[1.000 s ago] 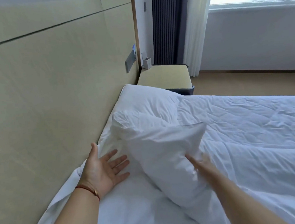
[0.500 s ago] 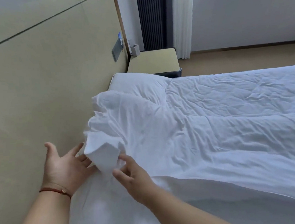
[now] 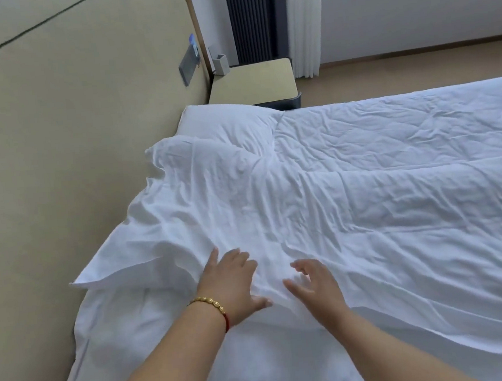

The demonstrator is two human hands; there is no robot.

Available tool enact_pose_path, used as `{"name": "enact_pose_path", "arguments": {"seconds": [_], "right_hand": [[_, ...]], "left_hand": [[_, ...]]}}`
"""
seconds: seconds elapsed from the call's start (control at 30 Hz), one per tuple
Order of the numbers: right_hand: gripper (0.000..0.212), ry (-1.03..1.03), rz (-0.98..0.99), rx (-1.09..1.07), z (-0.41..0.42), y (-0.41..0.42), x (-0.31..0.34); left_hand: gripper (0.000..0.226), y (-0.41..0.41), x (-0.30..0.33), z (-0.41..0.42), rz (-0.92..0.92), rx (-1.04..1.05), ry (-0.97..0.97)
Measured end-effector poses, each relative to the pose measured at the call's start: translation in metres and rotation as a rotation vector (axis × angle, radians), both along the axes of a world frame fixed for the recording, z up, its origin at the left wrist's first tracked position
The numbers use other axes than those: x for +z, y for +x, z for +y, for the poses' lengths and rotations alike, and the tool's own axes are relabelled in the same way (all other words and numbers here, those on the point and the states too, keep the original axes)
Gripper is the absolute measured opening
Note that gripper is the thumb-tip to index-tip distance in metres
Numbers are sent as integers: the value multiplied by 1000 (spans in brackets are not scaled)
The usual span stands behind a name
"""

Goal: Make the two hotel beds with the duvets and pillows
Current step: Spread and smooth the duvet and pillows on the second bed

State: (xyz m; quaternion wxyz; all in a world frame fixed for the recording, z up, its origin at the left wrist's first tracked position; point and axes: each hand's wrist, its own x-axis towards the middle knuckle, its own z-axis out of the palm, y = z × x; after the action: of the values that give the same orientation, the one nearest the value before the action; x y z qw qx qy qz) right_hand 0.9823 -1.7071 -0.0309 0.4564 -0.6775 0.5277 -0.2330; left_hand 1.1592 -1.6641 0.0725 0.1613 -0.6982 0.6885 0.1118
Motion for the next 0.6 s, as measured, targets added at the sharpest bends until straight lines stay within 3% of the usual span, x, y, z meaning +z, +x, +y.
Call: {"name": "enact_pose_path", "arguments": {"seconds": [0.07,0.13,0.2,0.23,0.3,0.33,0.47,0.53,0.6], "right_hand": [[92,-55,300,96,-6,-49,-21],[105,-54,577,189,-15,-86,-38],[91,-28,755,243,-28,-112,-47],[72,-43,792,248,-35,-121,-48],[33,-34,728,215,-42,-126,-39],[26,1,660,209,-42,-125,-32],[24,68,498,332,-16,-130,-22],[25,182,380,350,-2,-146,-25],[28,281,286,208,3,-170,-26]], "left_hand": [[83,7,-23,-2,-105,-52,112],[71,24,-38,-5,-128,-107,91],[35,33,-44,-12,-67,-227,-123],[28,36,-42,-16,-57,-243,-167],[38,50,-34,-20,-82,-140,-76],[38,59,-27,-20,-109,-65,23],[26,51,-5,-38,-136,17,341],[40,-12,-5,-54,46,-25,482],[60,-92,-15,-73,281,-56,380]]}}
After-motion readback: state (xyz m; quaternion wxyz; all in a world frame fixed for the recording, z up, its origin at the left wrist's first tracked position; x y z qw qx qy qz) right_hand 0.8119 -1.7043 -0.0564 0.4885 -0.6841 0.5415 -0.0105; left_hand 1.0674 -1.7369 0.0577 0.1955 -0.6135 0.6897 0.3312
